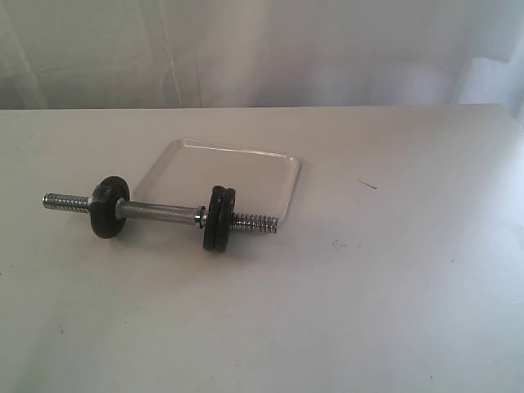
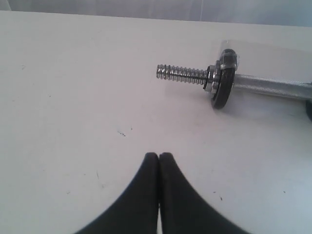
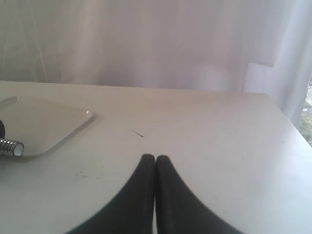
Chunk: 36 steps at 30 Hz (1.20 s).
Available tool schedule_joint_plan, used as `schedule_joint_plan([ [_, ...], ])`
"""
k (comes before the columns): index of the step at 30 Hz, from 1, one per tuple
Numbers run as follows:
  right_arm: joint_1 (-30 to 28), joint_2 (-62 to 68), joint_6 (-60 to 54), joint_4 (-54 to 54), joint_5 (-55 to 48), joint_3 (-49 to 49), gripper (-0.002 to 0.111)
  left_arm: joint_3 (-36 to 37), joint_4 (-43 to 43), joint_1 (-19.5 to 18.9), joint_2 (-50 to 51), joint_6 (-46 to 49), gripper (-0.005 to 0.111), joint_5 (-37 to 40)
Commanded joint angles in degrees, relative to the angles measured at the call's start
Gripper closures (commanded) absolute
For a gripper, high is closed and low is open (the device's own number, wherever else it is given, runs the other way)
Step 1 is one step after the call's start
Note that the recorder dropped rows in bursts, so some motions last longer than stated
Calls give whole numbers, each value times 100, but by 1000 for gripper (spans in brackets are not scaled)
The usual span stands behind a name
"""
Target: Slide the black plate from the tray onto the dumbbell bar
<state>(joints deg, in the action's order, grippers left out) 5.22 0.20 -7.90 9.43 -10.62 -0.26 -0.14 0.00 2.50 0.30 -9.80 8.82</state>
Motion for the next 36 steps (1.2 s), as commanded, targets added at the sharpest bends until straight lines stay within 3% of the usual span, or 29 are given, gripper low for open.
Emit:
schedule_joint_plan([
  [1, -6, -20, -76, -22, -23, 26, 108, 14, 145, -11, -30, 208, 107, 344],
  [36, -6, -20, -76, -10, -12, 26, 108, 14, 131, -11, -30, 210, 107, 451],
])
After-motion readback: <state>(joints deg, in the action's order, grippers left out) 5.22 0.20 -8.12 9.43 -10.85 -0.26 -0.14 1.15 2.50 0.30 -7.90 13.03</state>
